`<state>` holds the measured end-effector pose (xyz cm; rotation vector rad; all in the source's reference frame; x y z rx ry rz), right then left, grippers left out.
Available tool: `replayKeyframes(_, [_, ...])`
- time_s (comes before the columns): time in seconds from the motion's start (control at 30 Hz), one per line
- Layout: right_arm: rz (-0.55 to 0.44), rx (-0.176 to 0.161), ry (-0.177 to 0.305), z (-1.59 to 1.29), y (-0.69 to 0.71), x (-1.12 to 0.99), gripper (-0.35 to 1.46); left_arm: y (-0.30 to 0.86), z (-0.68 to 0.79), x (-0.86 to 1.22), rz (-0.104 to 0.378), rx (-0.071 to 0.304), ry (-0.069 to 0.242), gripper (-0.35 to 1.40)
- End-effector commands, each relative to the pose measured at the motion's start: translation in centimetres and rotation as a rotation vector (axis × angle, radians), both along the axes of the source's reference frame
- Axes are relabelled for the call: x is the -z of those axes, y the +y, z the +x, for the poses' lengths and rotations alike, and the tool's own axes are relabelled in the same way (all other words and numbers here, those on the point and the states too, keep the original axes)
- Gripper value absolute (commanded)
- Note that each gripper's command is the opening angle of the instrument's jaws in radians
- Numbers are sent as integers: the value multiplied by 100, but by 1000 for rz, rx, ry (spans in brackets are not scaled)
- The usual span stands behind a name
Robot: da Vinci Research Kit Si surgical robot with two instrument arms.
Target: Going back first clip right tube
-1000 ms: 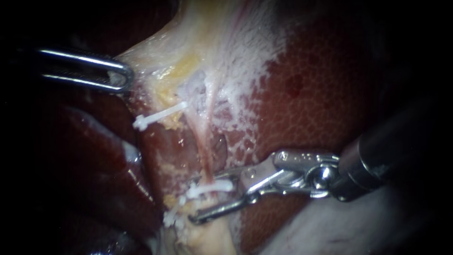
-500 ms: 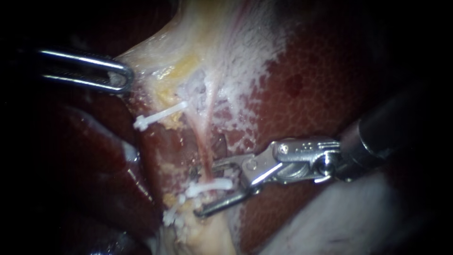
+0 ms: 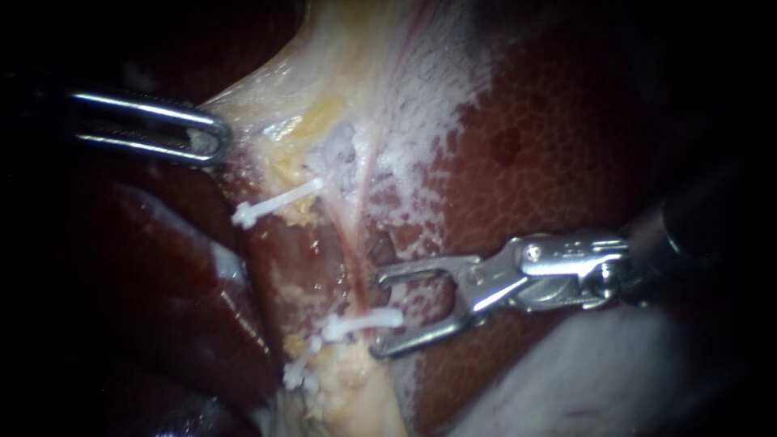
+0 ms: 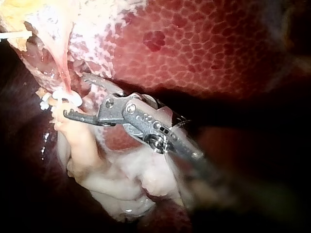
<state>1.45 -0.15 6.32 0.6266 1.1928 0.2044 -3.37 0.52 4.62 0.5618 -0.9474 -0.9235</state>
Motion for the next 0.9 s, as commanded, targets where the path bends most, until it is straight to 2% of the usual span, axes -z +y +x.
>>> replayKeyframes(0.03, [0, -2, -1, -4, 3, 3, 60, -1, 0, -1, -1, 0, 1, -35])
replayKeyframes(0.2, [-11, -3, 4, -27, 15, 17, 60, -2, -1, -5, -4, 2, 3, -35])
replayKeyframes(0.53, [-40, 16, 23, -57, 28, 37, 60, -2, 0, -5, -4, 2, 2, -35])
replayKeyframes(0.7, [-41, 12, 22, -63, 32, 46, 60, -2, 0, -6, -4, 1, 2, -35])
replayKeyframes(0.9, [-46, 13, 23, -63, 30, 50, 60, -2, 0, -11, -6, 1, 2, -35])
